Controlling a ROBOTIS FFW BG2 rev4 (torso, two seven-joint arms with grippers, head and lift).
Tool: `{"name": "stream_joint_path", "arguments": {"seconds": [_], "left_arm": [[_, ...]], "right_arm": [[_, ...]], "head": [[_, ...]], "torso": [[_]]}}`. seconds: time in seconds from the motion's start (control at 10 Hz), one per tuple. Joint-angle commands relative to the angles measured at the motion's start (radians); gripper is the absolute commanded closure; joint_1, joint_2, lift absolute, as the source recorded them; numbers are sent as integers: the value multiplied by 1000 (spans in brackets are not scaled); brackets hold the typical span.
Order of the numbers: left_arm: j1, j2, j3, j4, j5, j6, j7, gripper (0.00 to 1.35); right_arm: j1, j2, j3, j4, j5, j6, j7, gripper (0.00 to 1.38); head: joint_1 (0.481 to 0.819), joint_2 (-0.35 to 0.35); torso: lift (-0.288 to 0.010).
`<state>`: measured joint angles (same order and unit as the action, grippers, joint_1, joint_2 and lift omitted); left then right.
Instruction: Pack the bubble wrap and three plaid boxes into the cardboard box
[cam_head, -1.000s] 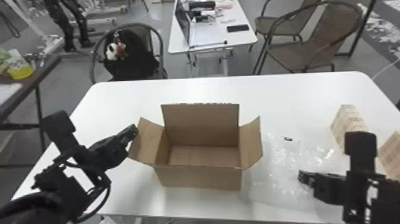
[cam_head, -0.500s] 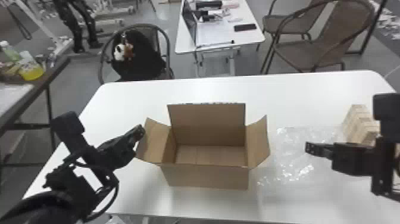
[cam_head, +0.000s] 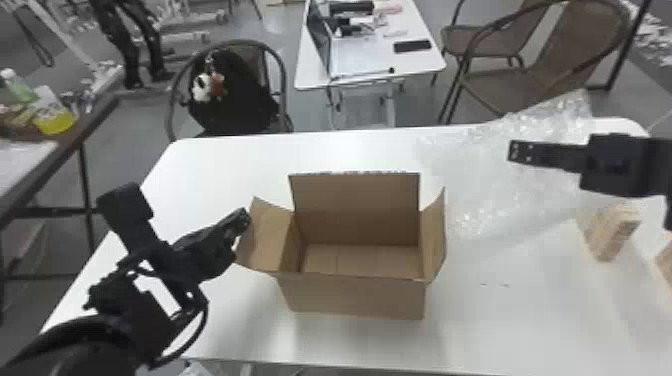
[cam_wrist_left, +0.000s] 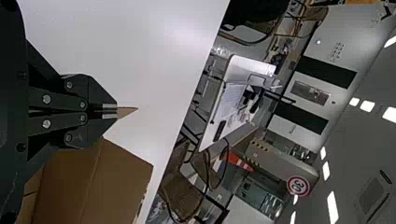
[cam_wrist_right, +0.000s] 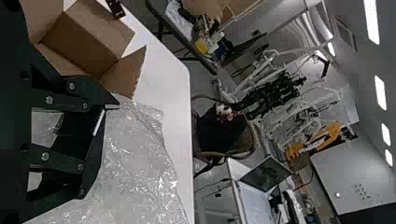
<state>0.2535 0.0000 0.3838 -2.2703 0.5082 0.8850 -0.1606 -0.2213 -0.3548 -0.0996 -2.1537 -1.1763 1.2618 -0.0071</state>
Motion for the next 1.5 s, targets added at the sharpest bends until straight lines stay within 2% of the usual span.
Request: {"name": "stream_joint_path", "arguments": {"seconds": [0.0,0.1,0.3,0.6,0.7,0.8,0.9,1.0,1.1,1.3,1.4], "left_arm": [[-8,-3,-16,0,-7,8,12,1208],[-13,-3,-34,0,-8,9,36,1208],[-16,-3,-60,0,13,14,87,1208],[-17,-3,-85,0,39,12,131,1208],[-20,-3,-92,0,41,11,138,1208],[-17,-3,-91,0,41,11,138,1208],[-16,-3,-91,0,41,9,138,1208],[-14,-3,-91,0,41,3,139,1208],[-16,-3,-92,0,41,3,139,1208],[-13,-3,-91,0,41,0,142,1208],[-8,-3,-91,0,44,-4,142,1208]], "right_arm": [[-66,0,15,-9,-71,-13,-14,1133],[-104,-1,51,6,-154,-53,-20,1133],[-176,4,120,28,-206,-130,-20,1133],[-216,96,144,25,-191,-188,-19,1133],[-216,105,167,35,-203,-211,-20,1133],[-190,123,207,90,-278,-232,-20,1133],[-142,154,244,153,-364,-242,-43,1133],[-104,158,296,193,-454,-271,-100,1133],[-82,146,322,199,-508,-298,-148,1133],[0,119,314,140,-508,-430,-212,1133],[34,123,294,133,-493,-444,-231,1133]], "head": [[685,214],[662,223],[625,255],[589,279],[572,286],[559,292],[563,308],[572,320],[598,347],[628,350],[632,350]], "torso": [[-148],[-148],[-148],[-148],[-148],[-148],[-148],[-148],[-148],[-148],[-148]]}}
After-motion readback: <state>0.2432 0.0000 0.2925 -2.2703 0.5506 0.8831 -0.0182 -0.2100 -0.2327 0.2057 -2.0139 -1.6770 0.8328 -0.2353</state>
